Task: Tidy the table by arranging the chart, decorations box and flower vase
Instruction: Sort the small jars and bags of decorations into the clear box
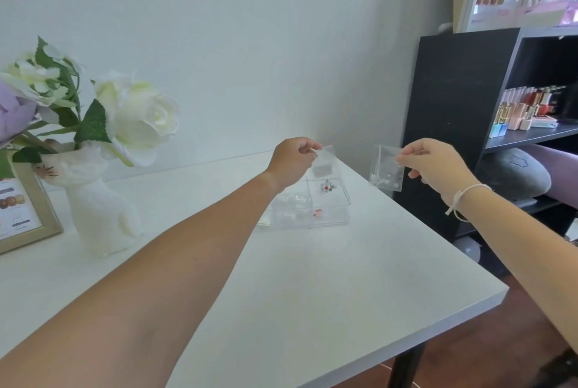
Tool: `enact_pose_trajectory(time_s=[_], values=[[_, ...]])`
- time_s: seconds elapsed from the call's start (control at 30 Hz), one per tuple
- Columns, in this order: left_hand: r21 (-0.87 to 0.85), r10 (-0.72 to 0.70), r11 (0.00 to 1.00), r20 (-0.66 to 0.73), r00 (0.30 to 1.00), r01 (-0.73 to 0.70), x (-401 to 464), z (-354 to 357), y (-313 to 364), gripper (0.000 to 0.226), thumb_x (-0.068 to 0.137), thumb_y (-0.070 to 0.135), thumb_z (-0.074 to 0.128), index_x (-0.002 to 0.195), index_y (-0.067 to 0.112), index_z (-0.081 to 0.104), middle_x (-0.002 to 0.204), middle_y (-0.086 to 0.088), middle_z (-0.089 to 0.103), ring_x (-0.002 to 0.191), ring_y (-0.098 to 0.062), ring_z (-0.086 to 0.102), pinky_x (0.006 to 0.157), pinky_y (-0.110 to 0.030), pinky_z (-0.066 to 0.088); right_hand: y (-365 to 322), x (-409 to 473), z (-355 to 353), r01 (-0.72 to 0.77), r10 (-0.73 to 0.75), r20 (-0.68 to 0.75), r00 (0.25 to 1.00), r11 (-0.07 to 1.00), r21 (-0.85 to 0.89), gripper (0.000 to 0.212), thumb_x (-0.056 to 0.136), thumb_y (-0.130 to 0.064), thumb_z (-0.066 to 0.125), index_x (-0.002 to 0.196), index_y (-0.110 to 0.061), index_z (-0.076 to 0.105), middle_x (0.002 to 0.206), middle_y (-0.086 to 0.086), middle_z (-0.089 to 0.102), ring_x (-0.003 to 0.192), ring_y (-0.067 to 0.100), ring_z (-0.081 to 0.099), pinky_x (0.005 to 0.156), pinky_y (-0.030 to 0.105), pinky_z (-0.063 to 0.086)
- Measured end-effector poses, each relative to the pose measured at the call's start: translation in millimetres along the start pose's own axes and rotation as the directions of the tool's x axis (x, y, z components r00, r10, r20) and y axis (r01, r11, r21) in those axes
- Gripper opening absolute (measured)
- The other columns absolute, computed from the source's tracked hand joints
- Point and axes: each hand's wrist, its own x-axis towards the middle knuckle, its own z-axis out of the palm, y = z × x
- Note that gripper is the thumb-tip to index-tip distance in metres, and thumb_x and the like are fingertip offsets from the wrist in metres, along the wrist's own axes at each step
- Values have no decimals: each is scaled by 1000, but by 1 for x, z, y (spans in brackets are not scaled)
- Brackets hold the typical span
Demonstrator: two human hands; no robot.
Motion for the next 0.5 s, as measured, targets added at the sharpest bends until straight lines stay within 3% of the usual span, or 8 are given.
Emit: enact_pose_trajectory(time_s=[0.07, 0.17, 0.4, 0.5], values=[[29, -16, 999, 18, 1000, 15, 5, 3, -6, 21, 89, 4, 50, 101, 11, 66, 86, 0, 57, 84, -15, 53, 65, -11, 40, -2, 4, 1, -2, 2, -14, 1000, 1000, 24, 5, 85, -17, 61, 89, -15, 59, 77, -5, 57, 65, 10, 51, 56, 20, 38], [78, -47, 996, 44, 998, 44, 9, 8, -17, 23, 89, 4, 49, 102, 11, 67, 102, -8, 63, 90, -14, 53, 74, -18, 40, -3, 7, 7, 1, -1, -9, 1000, 998, 56, 5, 85, -17, 61, 89, -14, 58, 77, -5, 58, 63, 9, 51, 56, 19, 37], [296, -86, 954, 124, 989, 46, 7, 15, -34, 29, 91, 11, 48, 114, 14, 65, 126, -4, 60, 116, -16, 55, 90, -18, 37, -4, 9, 26, 25, -27, 23, 999, 995, 99, 7, 83, -16, 62, 87, -14, 58, 77, -5, 59, 58, 8, 49, 58, 20, 38], [341, -59, 940, 114, 992, 17, 3, 13, -38, 34, 91, 13, 46, 121, 18, 60, 129, -3, 58, 113, -16, 53, 90, -20, 36, -8, 10, 37, 26, -32, 40, 999, 990, 138, 7, 83, -16, 63, 88, -14, 58, 83, -1, 60, 59, 9, 49, 59, 19, 38]])
